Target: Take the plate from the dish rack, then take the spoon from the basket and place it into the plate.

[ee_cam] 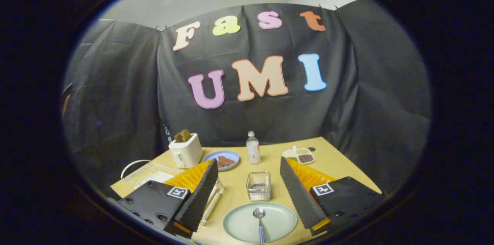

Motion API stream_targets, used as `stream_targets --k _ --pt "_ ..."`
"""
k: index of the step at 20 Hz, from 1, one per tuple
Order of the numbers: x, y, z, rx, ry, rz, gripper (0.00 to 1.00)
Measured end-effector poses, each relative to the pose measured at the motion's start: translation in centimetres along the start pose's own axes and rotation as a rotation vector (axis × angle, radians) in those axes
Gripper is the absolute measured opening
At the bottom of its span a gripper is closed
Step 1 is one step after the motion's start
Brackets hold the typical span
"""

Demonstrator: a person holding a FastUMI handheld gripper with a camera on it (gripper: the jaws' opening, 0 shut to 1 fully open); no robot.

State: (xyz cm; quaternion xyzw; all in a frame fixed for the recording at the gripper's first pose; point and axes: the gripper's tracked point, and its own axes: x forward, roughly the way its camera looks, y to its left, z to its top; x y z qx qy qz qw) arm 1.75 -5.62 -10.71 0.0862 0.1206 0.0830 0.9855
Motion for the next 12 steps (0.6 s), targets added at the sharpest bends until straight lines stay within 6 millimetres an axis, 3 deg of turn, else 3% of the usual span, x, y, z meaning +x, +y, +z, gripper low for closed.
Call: stream_targets --k 5,12 --pt "-0.9 1.1 5.6 -0.031 -0.105 -0.018 1.0" --pt "-1.3 1.7 8.1 -0.03 -0.157 -0.036 1.0"
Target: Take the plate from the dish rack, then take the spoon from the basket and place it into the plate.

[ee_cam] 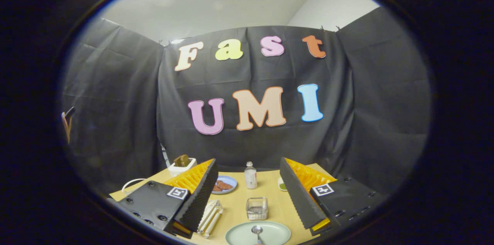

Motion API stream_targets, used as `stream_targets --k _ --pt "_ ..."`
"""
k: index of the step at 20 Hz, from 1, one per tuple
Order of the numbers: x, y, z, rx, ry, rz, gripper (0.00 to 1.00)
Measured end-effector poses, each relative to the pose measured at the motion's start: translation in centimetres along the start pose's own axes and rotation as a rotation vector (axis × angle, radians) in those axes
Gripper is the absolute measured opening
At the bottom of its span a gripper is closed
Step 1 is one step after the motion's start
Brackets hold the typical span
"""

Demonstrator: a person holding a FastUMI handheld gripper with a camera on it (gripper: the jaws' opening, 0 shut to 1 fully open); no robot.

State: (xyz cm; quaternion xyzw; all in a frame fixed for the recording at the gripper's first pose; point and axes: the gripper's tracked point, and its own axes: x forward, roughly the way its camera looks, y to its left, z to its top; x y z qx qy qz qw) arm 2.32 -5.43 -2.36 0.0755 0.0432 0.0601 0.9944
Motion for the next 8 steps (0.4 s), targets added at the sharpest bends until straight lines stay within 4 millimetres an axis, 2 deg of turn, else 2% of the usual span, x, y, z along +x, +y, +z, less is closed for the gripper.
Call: stream_targets --k 8 --pt "0.5 1.3 0.5 -0.005 -0.011 0.011 1.0"
